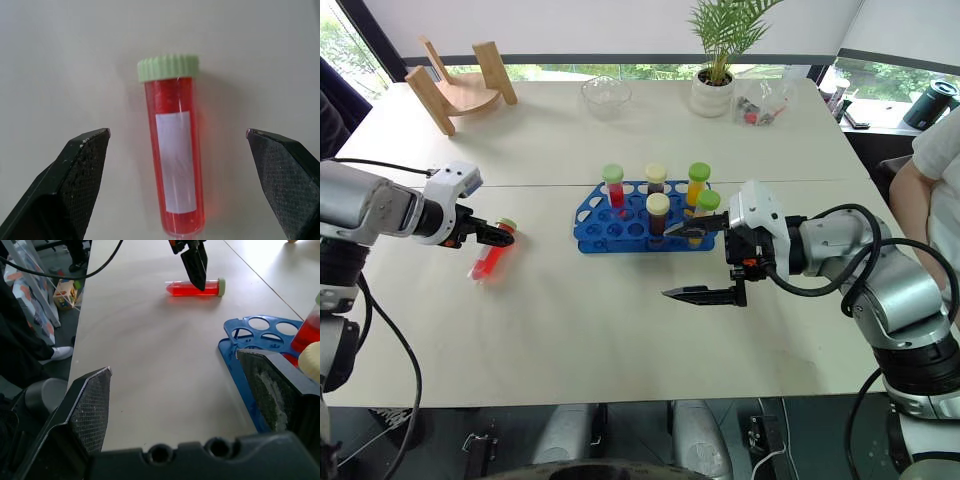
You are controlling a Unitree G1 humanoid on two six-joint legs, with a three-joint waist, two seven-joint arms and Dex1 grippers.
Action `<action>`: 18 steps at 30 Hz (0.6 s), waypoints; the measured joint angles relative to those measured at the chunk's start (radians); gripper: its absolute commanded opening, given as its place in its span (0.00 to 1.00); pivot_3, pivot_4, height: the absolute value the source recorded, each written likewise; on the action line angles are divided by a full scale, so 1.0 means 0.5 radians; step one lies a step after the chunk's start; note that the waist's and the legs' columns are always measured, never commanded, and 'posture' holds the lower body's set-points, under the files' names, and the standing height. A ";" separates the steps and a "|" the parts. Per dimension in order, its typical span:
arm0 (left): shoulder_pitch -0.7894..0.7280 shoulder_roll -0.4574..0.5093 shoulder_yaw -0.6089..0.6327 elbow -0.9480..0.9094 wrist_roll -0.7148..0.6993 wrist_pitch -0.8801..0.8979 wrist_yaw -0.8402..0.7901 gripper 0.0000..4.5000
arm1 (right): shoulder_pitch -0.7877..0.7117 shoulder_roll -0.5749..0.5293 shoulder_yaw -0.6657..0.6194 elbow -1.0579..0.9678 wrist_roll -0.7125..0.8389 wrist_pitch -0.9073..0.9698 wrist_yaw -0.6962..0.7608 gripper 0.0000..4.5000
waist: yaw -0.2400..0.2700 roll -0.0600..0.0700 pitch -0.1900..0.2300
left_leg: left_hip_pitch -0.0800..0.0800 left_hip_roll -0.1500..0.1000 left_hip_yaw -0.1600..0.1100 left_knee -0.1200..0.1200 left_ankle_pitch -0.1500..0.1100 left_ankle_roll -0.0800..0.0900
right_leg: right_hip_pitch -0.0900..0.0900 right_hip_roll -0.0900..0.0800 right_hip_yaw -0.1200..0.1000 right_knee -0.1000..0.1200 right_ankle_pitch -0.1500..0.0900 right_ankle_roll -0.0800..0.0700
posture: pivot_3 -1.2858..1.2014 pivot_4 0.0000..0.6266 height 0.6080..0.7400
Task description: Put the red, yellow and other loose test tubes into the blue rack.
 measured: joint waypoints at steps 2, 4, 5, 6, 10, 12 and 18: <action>0.001 -0.008 -0.023 0.025 0.019 0.001 -0.002 1.00 | 0.023 0.000 -0.007 -0.011 0.001 0.016 -0.017 0.98 | 0.001 0.000 0.000 | 0.000 0.000 0.000 0.001 0.000 0.000 | 0.001 0.000 0.000 0.000 0.000 0.000 | 0.52 0.24 1.00; 0.006 -0.052 -0.027 0.061 0.037 -0.009 0.002 1.00 | 0.049 0.000 -0.032 -0.042 0.003 0.033 -0.038 0.98 | 0.003 0.000 0.000 | 0.001 0.000 0.000 0.001 0.000 0.000 | 0.002 -0.001 0.000 0.001 0.000 0.000 | 0.52 0.24 1.00; 0.014 -0.077 -0.028 0.083 0.053 -0.019 0.005 1.00 | 0.061 -0.003 -0.048 -0.055 0.005 0.038 -0.045 0.98 | 0.004 0.000 0.000 | 0.001 -0.001 0.000 0.002 0.000 0.000 | 0.002 -0.001 0.000 0.000 0.000 0.000 | 0.52 0.24 1.00; 0.023 -0.102 -0.028 0.107 0.064 -0.033 0.012 1.00 | 0.079 -0.010 -0.067 -0.069 0.006 0.041 -0.052 0.98 | 0.005 0.000 0.000 | 0.001 -0.001 0.000 0.002 0.000 0.000 | 0.002 -0.001 0.000 0.000 0.000 0.000 | 0.52 0.24 1.00; 0.021 -0.162 -0.007 0.180 0.127 -0.084 0.046 0.81 | 0.129 -0.018 -0.111 -0.116 0.012 0.075 -0.085 1.00 | 0.008 0.002 -0.002 | 0.004 -0.001 0.000 0.002 0.000 0.000 | 0.004 -0.002 0.000 0.003 0.000 0.000 | 0.52 0.24 1.00; 0.026 -0.182 0.028 0.236 0.168 -0.124 0.076 0.59 | 0.164 -0.021 -0.146 -0.145 0.023 0.082 -0.102 1.00 | 0.009 0.003 -0.002 | 0.006 -0.001 0.000 0.002 0.000 0.000 | 0.006 -0.002 0.000 0.004 0.000 0.000 | 0.52 0.24 1.00; 0.029 -0.234 0.119 0.353 0.240 -0.206 0.089 0.18 | 0.217 -0.039 -0.178 -0.176 0.026 0.085 -0.129 1.00 | 0.012 0.007 -0.004 | 0.008 -0.002 0.000 0.006 0.000 0.000 | 0.011 -0.003 0.000 0.005 0.000 0.000 | 0.52 0.24 1.00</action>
